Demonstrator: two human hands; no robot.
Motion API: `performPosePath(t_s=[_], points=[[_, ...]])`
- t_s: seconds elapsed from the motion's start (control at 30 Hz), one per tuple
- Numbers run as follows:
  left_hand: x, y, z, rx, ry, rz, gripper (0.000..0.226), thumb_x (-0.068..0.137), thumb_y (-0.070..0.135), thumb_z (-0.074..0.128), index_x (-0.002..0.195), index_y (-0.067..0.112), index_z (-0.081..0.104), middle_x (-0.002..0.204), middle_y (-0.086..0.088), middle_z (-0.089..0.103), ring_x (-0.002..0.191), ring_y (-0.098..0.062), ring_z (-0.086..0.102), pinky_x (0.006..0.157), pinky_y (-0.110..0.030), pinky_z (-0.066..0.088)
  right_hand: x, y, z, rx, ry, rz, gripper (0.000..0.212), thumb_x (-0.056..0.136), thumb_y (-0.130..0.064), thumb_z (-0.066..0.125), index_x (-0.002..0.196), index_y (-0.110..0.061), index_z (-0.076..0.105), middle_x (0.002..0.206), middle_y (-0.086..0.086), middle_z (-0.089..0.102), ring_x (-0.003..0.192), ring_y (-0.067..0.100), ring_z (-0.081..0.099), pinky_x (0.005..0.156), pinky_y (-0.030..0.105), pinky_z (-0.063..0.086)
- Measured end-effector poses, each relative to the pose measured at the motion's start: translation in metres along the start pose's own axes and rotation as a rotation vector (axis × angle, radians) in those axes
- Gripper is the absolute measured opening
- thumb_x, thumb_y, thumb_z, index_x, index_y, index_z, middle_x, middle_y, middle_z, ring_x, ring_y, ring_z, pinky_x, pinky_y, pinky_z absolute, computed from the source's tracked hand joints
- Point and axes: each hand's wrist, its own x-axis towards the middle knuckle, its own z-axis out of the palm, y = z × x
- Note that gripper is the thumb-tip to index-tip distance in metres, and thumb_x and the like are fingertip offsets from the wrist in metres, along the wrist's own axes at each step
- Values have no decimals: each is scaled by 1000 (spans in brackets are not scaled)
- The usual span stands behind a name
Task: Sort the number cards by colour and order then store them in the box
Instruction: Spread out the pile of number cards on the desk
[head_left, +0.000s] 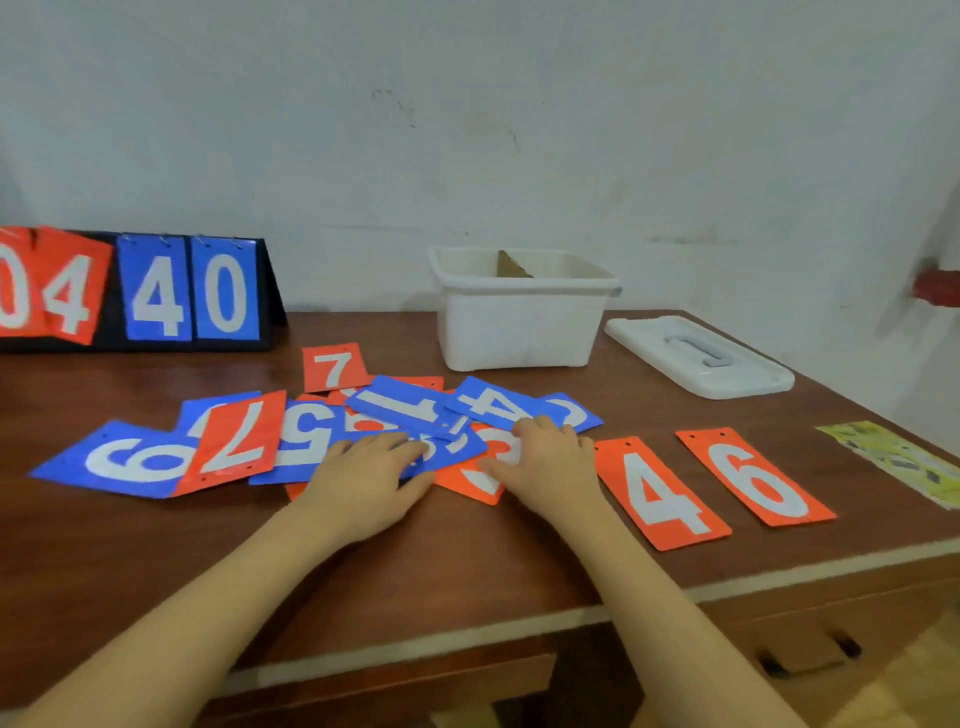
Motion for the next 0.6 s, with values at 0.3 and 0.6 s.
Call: performPosePath(t_s=[0.3, 0.6], points=[[7, -10, 5, -34, 9, 262, 84, 69, 74, 4, 140, 38, 31, 153, 14, 23, 142, -9, 12, 113, -40, 1, -20, 4, -8, 39, -40, -152, 43, 84, -61, 50, 118, -34, 57, 124, -12, 53, 123, 11, 42, 101, 35, 16], [-4, -2, 5, -185, 60, 370, 57, 77, 68, 30, 105, 29, 60, 113, 14, 57, 109, -6, 45, 96, -27, 18, -24, -1, -5, 18, -36, 112, 65, 73, -70, 55, 120, -24, 53, 132, 2, 40, 124, 26, 34, 103, 42, 24]])
